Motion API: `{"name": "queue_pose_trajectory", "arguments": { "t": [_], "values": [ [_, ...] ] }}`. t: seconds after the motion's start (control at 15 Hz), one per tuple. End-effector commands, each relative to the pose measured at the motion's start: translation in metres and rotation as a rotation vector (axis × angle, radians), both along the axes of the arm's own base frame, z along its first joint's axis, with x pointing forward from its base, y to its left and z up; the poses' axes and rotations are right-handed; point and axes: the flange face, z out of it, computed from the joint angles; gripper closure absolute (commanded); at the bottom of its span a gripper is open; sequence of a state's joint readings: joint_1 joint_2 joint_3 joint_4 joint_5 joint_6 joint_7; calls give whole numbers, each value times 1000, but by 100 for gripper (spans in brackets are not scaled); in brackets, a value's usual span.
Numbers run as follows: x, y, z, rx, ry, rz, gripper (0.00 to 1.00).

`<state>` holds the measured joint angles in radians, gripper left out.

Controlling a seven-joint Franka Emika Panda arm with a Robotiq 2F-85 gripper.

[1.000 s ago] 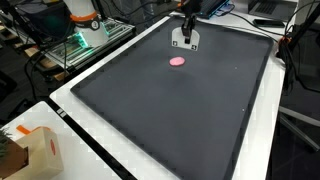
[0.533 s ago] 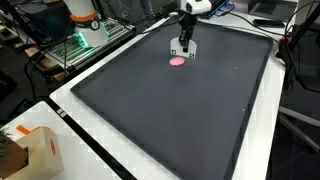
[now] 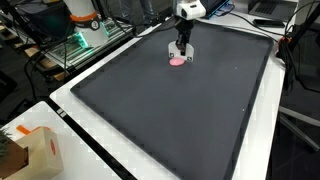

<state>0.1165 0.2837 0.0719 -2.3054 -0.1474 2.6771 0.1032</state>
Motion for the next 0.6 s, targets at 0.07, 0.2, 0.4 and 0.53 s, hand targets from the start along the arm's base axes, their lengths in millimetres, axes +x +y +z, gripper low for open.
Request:
{"name": "queue_pose_trajectory", "arguments": {
  "t": [0.07, 0.2, 0.4, 0.53],
  "values": [
    [-10, -1, -16, 3, 40, 4, 99],
    [-15, -3, -25, 12, 58, 4, 99],
    [-22, -9, -30, 20, 60, -9, 99],
    [-27, -12, -31, 26, 63, -15, 99]
  ]
}}
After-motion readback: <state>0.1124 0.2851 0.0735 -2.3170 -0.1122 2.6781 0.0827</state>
